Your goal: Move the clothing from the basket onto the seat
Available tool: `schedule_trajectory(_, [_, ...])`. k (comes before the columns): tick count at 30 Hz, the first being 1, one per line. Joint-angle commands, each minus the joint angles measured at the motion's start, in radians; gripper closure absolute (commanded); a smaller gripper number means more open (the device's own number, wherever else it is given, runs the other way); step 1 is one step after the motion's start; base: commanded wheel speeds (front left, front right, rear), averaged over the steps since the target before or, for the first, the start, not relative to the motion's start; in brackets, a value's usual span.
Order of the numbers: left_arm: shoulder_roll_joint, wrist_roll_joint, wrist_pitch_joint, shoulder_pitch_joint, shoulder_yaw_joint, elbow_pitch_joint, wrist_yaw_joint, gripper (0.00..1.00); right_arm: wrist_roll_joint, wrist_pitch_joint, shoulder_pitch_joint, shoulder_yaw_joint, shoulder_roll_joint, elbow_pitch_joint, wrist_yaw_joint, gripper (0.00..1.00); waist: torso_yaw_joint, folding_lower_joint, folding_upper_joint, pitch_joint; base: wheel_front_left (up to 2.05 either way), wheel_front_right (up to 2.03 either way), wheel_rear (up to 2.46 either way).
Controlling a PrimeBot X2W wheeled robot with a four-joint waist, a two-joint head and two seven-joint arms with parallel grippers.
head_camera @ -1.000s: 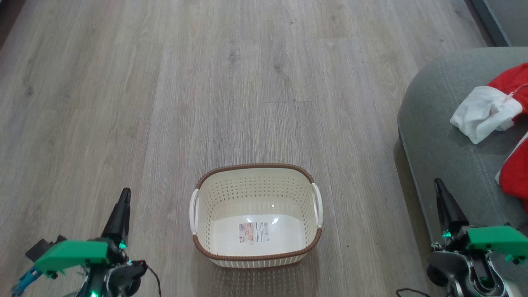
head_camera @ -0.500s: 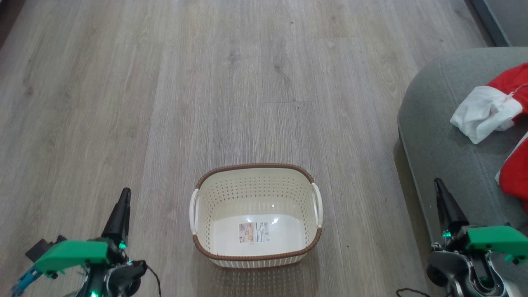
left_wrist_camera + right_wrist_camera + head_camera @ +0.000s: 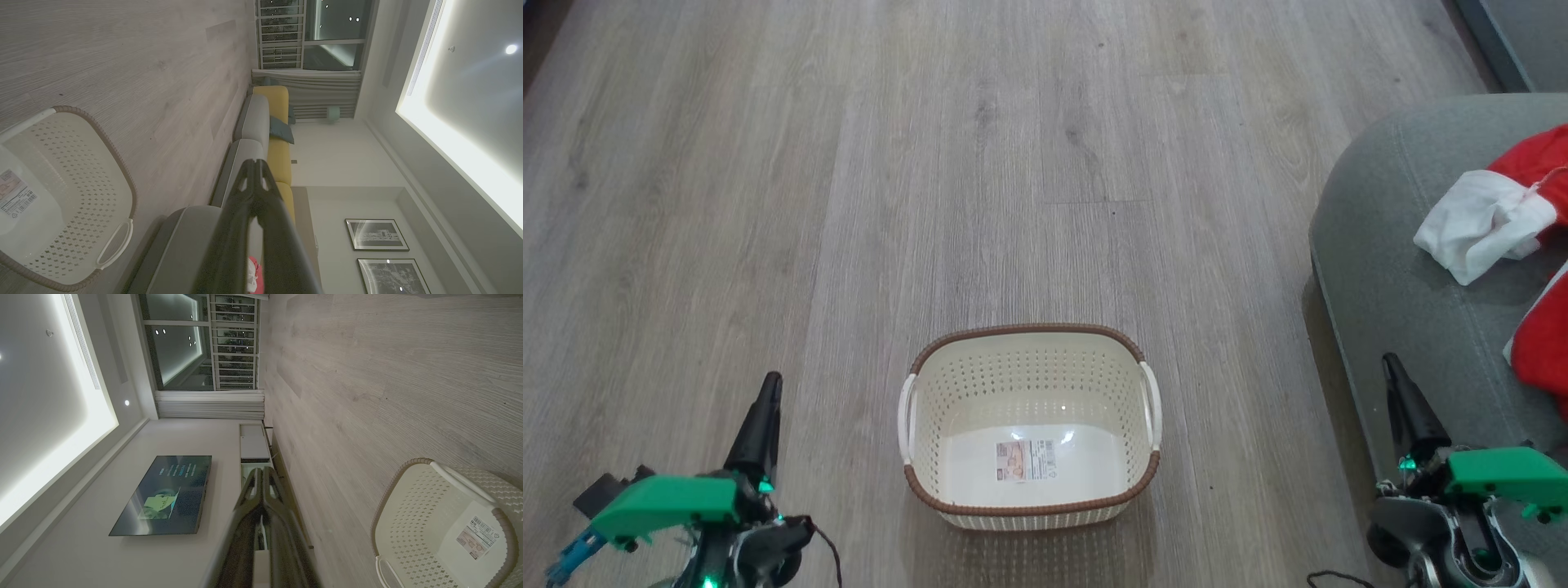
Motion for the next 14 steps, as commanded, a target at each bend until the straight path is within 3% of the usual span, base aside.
schedule_trajectory(1, [0.008, -0.007, 0.007, -0.049, 0.035, -0.034, -0.009, 1.00, 0.006, 0.005, -0.056, 0.018, -0.004, -0.039, 0.000, 1.00, 0.000, 0.0000, 0.0000, 0.000, 0.00, 0.00, 0.00])
schedule_trajectory(14, [0.008, -0.007, 0.007, -0.049, 0.035, -0.034, -0.009, 1.00, 0.006, 0.005, -0.056, 0.018, -0.004, -0.039, 0.000, 1.00, 0.000, 0.0000, 0.0000, 0.000, 0.00, 0.00, 0.00])
